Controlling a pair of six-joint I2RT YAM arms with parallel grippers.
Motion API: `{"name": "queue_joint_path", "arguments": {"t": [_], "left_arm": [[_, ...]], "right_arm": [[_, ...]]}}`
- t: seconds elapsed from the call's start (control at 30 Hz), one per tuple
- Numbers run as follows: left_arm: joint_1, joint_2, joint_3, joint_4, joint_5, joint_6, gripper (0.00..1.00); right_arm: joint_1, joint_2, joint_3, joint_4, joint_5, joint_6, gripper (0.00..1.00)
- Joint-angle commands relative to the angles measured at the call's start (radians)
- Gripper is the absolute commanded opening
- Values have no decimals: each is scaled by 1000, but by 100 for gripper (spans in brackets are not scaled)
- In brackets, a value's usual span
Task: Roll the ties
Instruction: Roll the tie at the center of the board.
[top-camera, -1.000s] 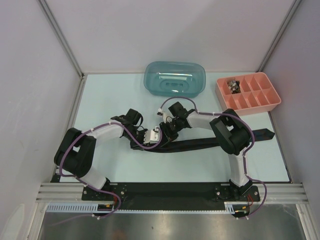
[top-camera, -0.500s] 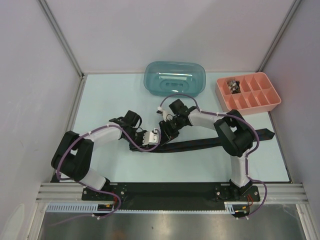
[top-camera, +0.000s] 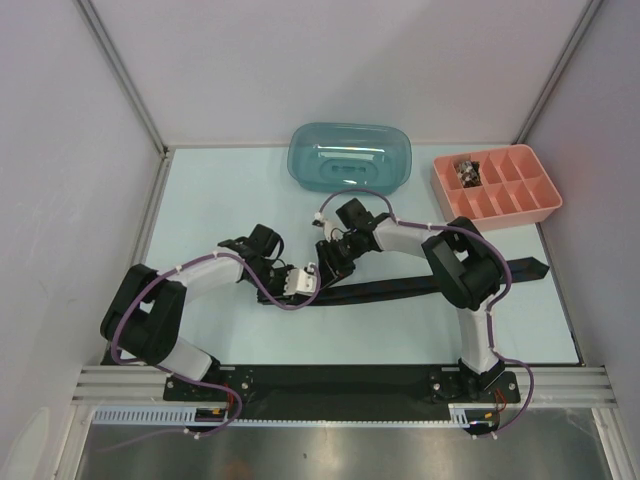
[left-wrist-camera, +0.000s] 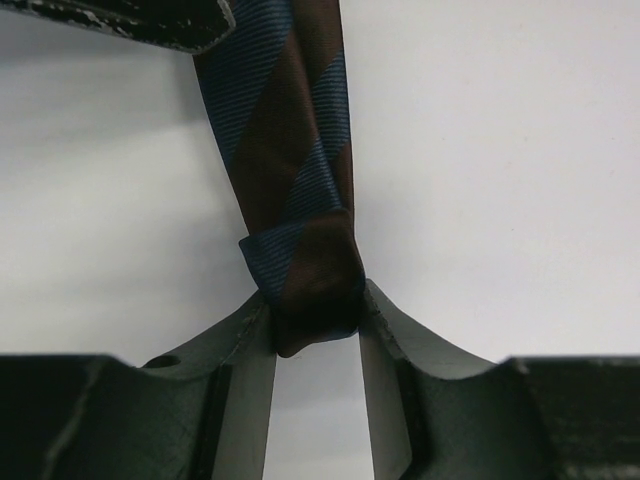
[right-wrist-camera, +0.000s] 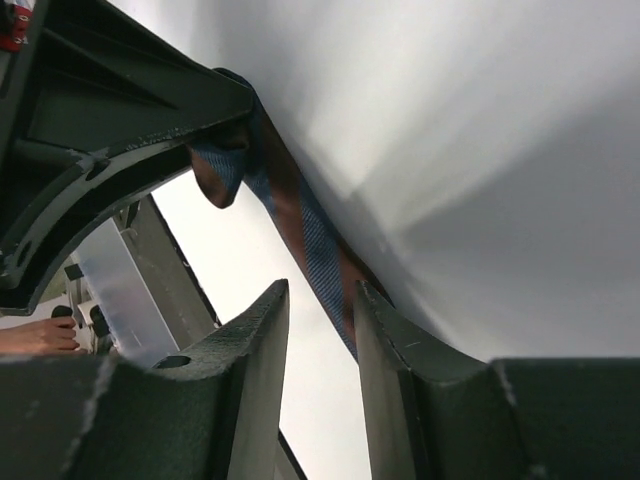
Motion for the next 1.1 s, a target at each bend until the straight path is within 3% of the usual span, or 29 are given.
{"name": "queue_joint_path", "arguments": {"t": [0.0, 0.17, 0.2, 0.3, 0.47, 0.57, 0.7, 0.87, 1.07], "left_arm": [[-19, -10, -2, -33, -18, 20, 39], [-19, -27, -23, -12, -29, -32, 38], [-19, -30, -26, -4, -27, -41, 38], [-19, -30, -19, 20, -29, -83, 36], [-7, 7, 27, 36, -38, -103, 33], [10, 30, 52, 34, -35, -106, 33], [15, 42, 60, 31, -26, -103, 33], [15, 53, 79, 34, -21, -109, 33], [27, 51, 92, 20, -38, -86, 32]], "right_arm": [[-10, -46, -5, -3, 21, -43, 39], [-79, -123, 37, -138, 85, -217, 55], [-106, -135, 43, -173, 99, -261, 65], [-161, -191, 51, -304, 171, -482, 77], [-289, -295, -17, -460, 279, -827, 85], [-339, -394, -119, -471, 392, -1009, 100], [-341, -505, -290, -362, 454, -1077, 100], [-266, -505, -383, -309, 454, -1087, 100], [-166, -481, -503, -105, 610, -1059, 100]]}}
